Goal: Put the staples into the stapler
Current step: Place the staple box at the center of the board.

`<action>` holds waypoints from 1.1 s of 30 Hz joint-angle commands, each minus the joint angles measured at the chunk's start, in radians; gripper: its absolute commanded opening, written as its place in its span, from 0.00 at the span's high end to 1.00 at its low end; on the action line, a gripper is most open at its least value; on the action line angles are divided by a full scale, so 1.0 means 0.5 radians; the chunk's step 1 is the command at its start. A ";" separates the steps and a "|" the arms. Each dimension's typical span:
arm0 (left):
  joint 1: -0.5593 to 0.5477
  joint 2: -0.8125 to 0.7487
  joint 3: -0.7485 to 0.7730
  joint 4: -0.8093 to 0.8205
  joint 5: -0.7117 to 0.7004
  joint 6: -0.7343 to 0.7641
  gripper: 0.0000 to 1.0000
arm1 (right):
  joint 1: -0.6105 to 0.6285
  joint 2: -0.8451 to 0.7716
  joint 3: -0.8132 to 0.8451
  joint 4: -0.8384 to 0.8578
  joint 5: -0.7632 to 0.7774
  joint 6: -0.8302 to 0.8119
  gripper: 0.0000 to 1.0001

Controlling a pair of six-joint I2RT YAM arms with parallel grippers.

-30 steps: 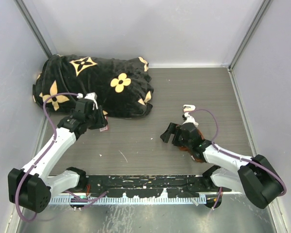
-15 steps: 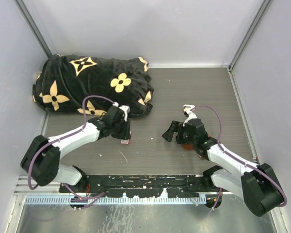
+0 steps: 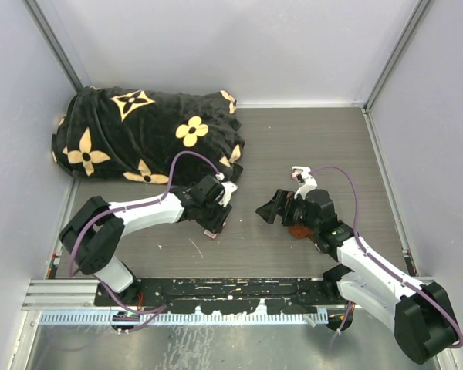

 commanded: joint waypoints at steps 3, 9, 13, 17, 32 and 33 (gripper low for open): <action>-0.050 -0.001 0.026 0.076 0.069 0.093 0.36 | -0.001 -0.021 -0.019 0.112 0.011 0.043 0.00; -0.034 -0.295 -0.122 0.125 -0.193 -0.493 0.23 | 0.006 0.146 0.036 0.202 -0.168 -0.008 0.10; 0.029 -0.525 -0.338 0.220 -0.027 -1.029 0.28 | 0.078 0.375 0.148 0.249 -0.255 -0.070 0.18; 0.046 -0.631 -0.505 0.343 0.158 -1.363 0.27 | 0.221 0.567 0.272 0.325 -0.221 -0.096 0.19; 0.123 -0.496 -0.804 0.882 0.289 -1.658 0.26 | 0.371 1.160 0.478 0.759 -0.271 0.089 0.28; 0.133 -0.475 -0.793 0.873 0.263 -1.631 0.26 | 0.372 1.155 0.475 0.754 -0.269 0.090 0.28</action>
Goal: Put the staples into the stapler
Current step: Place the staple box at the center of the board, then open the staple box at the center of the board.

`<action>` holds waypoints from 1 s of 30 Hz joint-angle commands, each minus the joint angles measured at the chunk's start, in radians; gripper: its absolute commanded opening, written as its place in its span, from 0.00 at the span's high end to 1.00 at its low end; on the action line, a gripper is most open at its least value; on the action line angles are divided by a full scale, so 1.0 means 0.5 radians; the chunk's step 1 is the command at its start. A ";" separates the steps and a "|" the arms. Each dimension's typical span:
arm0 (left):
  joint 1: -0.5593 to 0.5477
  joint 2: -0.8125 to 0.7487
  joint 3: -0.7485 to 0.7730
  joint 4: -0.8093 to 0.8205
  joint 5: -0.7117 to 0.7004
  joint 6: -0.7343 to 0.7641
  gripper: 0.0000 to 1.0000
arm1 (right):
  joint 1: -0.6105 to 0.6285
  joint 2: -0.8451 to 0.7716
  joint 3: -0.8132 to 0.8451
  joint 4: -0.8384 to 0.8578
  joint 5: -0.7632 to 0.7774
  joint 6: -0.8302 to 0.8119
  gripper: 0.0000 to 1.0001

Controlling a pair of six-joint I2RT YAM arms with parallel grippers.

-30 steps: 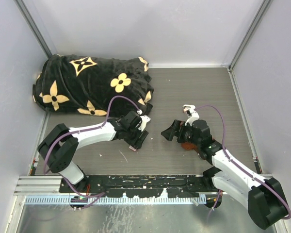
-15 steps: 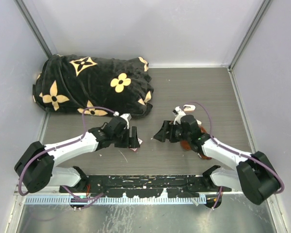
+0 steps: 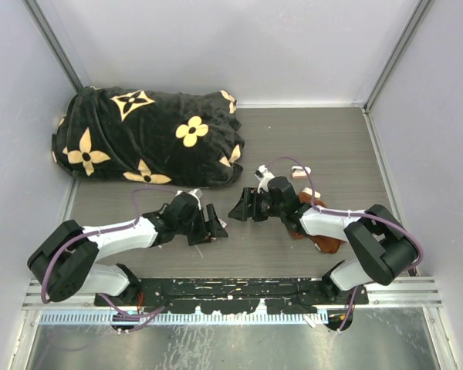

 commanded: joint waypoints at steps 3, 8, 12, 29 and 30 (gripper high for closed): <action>0.047 0.095 0.085 0.074 -0.118 0.167 0.26 | 0.004 -0.050 0.062 0.161 -0.019 0.038 0.28; 0.046 0.245 0.229 0.171 -0.097 0.488 0.25 | 0.002 -0.105 -0.005 0.110 0.041 0.044 0.27; 0.046 0.370 0.362 0.185 -0.034 0.650 0.24 | 0.004 -0.161 -0.043 0.046 0.101 0.067 0.26; 0.046 0.361 0.214 0.620 -0.051 1.689 0.16 | -0.178 -0.140 0.140 -0.329 -0.092 0.056 0.39; 0.045 0.385 0.233 0.618 -0.031 1.719 0.17 | -0.178 -0.132 0.149 -0.332 -0.108 0.052 0.39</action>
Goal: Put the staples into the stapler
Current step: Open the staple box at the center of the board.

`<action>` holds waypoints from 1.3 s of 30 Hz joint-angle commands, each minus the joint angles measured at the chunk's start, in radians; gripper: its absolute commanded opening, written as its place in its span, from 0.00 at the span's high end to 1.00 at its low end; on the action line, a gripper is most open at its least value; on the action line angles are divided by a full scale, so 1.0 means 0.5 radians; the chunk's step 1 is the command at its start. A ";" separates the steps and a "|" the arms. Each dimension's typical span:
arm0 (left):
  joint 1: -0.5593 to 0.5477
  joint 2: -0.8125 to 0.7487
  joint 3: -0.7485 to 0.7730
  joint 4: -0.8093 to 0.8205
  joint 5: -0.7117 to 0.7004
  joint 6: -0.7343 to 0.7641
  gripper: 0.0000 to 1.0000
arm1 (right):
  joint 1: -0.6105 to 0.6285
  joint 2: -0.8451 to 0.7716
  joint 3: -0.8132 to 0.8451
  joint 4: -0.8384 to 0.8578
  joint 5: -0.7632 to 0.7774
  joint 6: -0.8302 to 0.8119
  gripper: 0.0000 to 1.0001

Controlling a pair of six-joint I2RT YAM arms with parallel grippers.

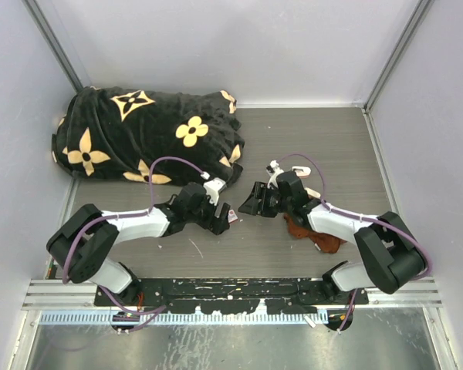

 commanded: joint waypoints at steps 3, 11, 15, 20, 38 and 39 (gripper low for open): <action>0.010 0.135 0.052 0.280 0.114 0.317 0.19 | -0.015 0.057 0.138 -0.033 -0.147 -0.029 0.39; 0.006 0.214 0.143 0.113 0.190 0.454 0.33 | -0.023 0.216 0.233 -0.067 -0.186 -0.039 0.40; -0.018 0.236 0.176 0.016 0.157 0.514 0.35 | -0.025 0.273 0.268 -0.073 -0.215 -0.044 0.41; -0.117 0.268 0.232 -0.104 0.023 0.601 0.37 | -0.026 0.302 0.275 -0.063 -0.251 -0.024 0.44; -0.447 0.400 0.203 -0.111 -0.016 0.561 0.63 | -0.225 0.097 -0.020 -0.076 -0.515 0.008 0.44; -0.457 0.379 0.178 -0.071 0.035 0.542 0.63 | -0.261 0.076 -0.062 -0.076 -0.555 0.011 0.44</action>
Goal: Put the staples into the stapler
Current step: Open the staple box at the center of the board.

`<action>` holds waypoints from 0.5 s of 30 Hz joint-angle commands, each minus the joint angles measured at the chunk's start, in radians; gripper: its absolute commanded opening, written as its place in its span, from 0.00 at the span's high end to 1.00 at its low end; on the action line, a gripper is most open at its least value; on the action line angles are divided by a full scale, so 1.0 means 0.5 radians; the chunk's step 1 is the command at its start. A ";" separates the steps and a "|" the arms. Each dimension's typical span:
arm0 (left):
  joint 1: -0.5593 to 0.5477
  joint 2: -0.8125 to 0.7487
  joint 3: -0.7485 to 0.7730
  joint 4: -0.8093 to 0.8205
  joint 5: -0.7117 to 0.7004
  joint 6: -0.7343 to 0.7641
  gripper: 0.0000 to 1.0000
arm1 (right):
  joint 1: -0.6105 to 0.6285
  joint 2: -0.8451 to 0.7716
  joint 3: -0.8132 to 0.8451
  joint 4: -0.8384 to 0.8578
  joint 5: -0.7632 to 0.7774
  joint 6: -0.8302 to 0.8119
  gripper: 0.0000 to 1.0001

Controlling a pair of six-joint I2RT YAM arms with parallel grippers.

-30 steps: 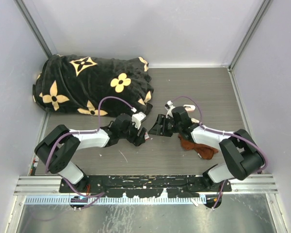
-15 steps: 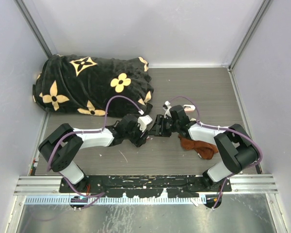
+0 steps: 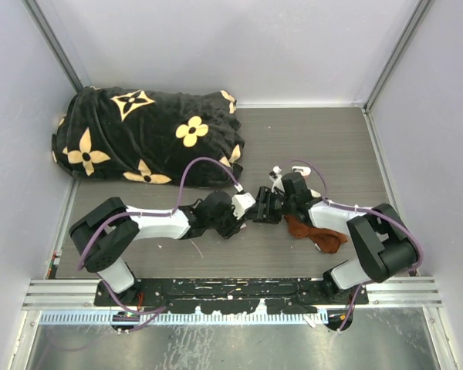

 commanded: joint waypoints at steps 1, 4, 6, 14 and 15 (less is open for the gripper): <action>-0.094 0.015 -0.124 -0.019 0.238 -0.084 0.63 | -0.102 -0.150 -0.138 0.056 -0.229 0.022 0.44; -0.123 -0.017 -0.155 0.053 0.329 -0.097 0.63 | -0.126 -0.184 -0.214 0.086 -0.298 0.026 0.44; -0.149 0.005 -0.137 0.040 0.322 -0.082 0.62 | -0.127 -0.186 -0.251 0.151 -0.339 0.064 0.45; -0.245 0.101 -0.054 -0.087 0.156 0.002 0.61 | -0.124 -0.035 -0.251 0.280 -0.343 0.079 0.49; -0.244 0.097 -0.056 -0.086 0.153 0.004 0.61 | -0.124 -0.017 -0.254 0.300 -0.356 0.082 0.50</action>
